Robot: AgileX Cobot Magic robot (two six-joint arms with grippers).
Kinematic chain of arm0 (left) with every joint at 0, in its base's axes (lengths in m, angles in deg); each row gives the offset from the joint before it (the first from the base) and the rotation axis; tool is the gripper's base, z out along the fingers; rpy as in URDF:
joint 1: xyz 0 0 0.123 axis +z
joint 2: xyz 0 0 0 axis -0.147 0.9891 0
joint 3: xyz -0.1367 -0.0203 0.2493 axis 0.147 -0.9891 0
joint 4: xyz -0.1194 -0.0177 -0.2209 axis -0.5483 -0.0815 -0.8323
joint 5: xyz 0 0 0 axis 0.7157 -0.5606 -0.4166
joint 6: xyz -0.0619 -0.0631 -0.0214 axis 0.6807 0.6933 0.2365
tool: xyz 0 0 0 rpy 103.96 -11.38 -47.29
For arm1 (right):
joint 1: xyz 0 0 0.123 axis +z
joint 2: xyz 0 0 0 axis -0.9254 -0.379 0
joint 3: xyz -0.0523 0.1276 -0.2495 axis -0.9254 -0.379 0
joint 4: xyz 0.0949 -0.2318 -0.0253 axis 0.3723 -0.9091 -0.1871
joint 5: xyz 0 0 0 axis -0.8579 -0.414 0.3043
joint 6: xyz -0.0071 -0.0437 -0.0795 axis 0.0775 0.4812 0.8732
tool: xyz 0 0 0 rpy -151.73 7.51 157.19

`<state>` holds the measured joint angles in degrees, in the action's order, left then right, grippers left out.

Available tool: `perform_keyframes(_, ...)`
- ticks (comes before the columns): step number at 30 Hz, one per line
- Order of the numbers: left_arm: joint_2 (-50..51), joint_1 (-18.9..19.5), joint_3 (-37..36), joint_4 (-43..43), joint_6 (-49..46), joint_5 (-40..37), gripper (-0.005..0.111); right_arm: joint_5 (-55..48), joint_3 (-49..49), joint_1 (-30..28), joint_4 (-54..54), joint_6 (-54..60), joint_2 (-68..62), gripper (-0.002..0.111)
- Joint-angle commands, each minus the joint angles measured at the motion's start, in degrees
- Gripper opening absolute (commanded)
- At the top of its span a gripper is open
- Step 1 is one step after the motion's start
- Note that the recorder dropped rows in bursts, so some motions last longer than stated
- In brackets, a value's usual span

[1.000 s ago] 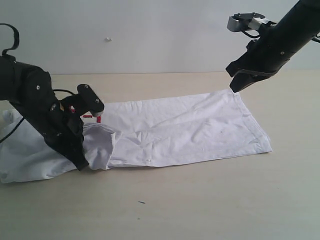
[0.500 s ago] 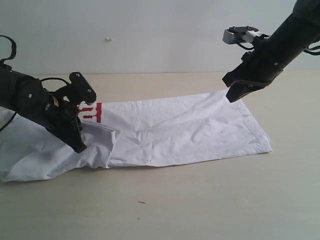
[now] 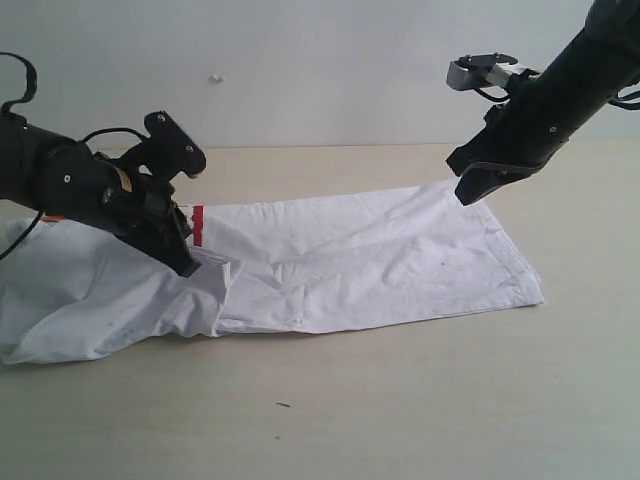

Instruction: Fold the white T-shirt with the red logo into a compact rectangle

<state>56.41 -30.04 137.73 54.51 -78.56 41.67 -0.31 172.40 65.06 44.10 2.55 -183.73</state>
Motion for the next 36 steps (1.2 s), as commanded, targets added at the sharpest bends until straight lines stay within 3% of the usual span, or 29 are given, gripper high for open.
perform_keyframes(1, -1.3, -1.1, 2.3, -1.1, 3.7, -6.5, 0.031, -0.3, 0.0, 0.0, 0.1, 0.6, 0.3, 0.000)
perform_keyframes(6, -1.3, -1.2, 2.6, -2.4, 3.7, -12.5, 0.000, -0.3, 0.0, 0.0, 0.2, 0.6, 0.3, 0.000)
perform_keyframes(11, -1.3, -1.3, 2.6, -3.5, 3.2, -15.6, 0.000, -0.3, 0.0, 0.0, 0.4, 0.6, 0.3, 0.000)
perform_keyframes(15, 1.7, -1.3, 1.2, -9.3, -2.9, -15.2, 0.000, -0.2, 0.0, 0.0, 0.5, 0.6, 0.1, 0.000)
perform_keyframes(24, 5.8, -1.3, 1.2, -9.6, -1.1, 2.4, 0.000, -0.7, 0.0, 0.0, -1.6, -0.7, -4.4, 0.000)
perform_keyframes(36, 0.8, -1.3, 1.2, -9.5, -1.3, -2.6, 0.000, 0.8, 0.0, 0.0, -16.0, -9.8, -12.2, 0.000)
